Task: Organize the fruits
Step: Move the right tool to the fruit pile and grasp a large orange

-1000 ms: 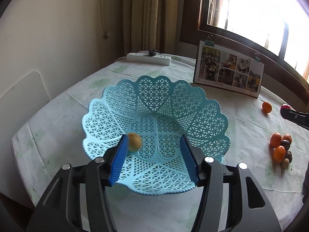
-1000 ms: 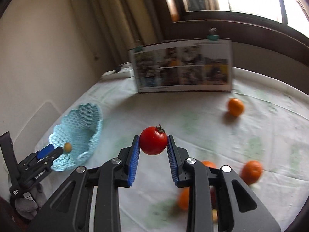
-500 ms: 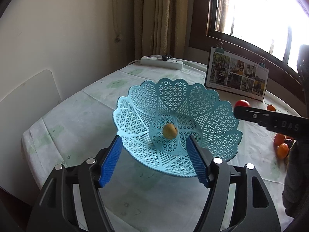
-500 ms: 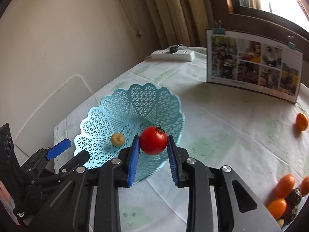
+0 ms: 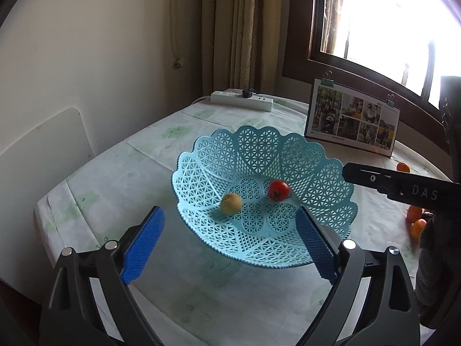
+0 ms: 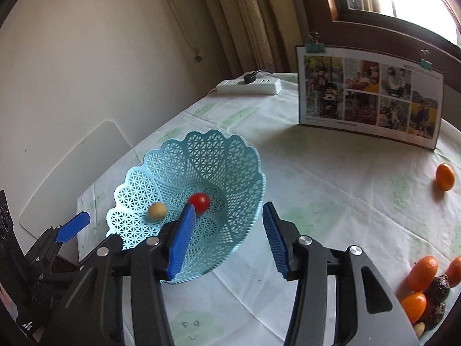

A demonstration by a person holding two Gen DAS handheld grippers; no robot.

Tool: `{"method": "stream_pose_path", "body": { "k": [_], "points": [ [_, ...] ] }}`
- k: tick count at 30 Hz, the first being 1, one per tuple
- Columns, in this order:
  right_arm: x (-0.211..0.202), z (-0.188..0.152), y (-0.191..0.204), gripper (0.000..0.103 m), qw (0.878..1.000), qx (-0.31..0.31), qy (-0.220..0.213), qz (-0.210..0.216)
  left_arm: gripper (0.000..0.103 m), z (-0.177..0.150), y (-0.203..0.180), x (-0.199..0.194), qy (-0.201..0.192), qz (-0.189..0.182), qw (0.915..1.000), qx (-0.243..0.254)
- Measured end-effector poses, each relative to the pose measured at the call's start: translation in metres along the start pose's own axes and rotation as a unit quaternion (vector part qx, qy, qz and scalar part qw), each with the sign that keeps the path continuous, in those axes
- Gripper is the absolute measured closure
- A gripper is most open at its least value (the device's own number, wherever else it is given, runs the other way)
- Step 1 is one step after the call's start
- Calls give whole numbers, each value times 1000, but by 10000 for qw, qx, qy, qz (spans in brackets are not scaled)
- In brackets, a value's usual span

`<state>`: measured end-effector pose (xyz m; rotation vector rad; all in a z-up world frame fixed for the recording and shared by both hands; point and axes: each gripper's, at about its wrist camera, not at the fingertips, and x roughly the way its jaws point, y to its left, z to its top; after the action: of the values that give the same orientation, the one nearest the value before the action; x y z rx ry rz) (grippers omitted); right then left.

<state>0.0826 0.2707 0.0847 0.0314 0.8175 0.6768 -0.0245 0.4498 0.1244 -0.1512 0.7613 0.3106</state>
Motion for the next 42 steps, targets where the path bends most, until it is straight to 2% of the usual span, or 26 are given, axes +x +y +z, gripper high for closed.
{"method": "stream_pose_path", "body": {
  "k": [5,11,17,24,29,39,40,42],
  "points": [
    [-21,-4,-25,53,9992,164,-176,-304,9,2,-15,-5,-61,-112,9998,137],
    [-52,-14,-81,53,9934,665,-349,-863,8,2,-42,-6,-51,-322,9989,344],
    [-86,-29,-142,51,9792,1208,-462,-1562,7,0,-70,-8,-62,-538,9969,579],
    [-112,-49,-199,50,9607,1731,-486,-2115,6,-2,-95,-10,-49,-699,9946,763],
    [-110,-60,-224,50,9549,1928,-339,-2232,5,-4,-107,-12,-52,-739,9933,881],
    [-87,-71,-235,50,9578,1863,-32,-2187,4,-3,-125,-15,-56,-716,9918,1061],
    [-85,-72,-236,51,9579,1862,18,-2184,4,-3,-127,-15,-63,-719,9916,1077],
    [-81,-74,-237,61,9612,1823,111,-2067,4,-1,-132,-14,-61,-719,9911,1122]
  ]
}}
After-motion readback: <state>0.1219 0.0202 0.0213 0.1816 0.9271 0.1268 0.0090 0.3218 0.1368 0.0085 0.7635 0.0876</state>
